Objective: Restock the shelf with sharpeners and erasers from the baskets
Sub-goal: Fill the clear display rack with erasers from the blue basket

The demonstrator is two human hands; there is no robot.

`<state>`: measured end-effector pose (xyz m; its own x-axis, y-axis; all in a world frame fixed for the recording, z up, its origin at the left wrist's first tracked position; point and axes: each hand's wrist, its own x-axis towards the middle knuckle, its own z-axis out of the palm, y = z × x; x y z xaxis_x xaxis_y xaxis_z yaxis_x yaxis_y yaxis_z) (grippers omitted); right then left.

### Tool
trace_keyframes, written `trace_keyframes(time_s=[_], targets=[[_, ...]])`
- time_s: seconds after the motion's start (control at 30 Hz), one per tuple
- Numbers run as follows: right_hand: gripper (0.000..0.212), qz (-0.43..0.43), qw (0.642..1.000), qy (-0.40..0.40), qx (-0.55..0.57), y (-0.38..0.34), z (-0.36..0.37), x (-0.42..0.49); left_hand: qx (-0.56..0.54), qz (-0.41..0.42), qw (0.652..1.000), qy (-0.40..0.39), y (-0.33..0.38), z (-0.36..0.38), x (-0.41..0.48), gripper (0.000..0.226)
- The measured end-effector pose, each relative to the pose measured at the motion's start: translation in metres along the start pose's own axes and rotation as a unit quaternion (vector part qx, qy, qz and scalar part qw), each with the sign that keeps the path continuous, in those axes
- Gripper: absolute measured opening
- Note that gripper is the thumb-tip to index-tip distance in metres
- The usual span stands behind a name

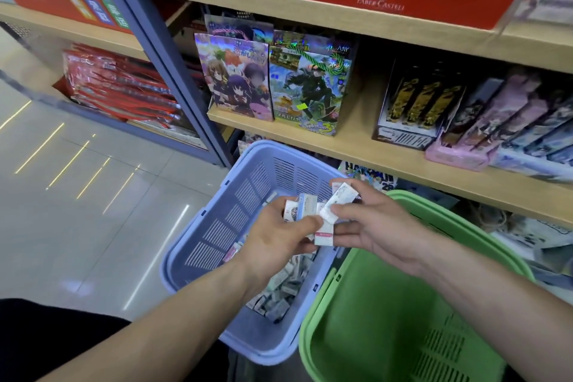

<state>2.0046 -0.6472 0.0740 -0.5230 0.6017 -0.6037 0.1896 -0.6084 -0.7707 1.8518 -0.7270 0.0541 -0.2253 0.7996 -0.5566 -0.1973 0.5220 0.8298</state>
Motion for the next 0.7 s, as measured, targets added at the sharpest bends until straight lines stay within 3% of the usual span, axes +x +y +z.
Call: trace_keyframes(time_s=[0.7], targets=[[0.047,-0.009,0.999,-0.012,0.029,0.006,-0.018,0.021,-0.072,-0.019,0.997,-0.020,0.000,-0.008,0.011,0.031]])
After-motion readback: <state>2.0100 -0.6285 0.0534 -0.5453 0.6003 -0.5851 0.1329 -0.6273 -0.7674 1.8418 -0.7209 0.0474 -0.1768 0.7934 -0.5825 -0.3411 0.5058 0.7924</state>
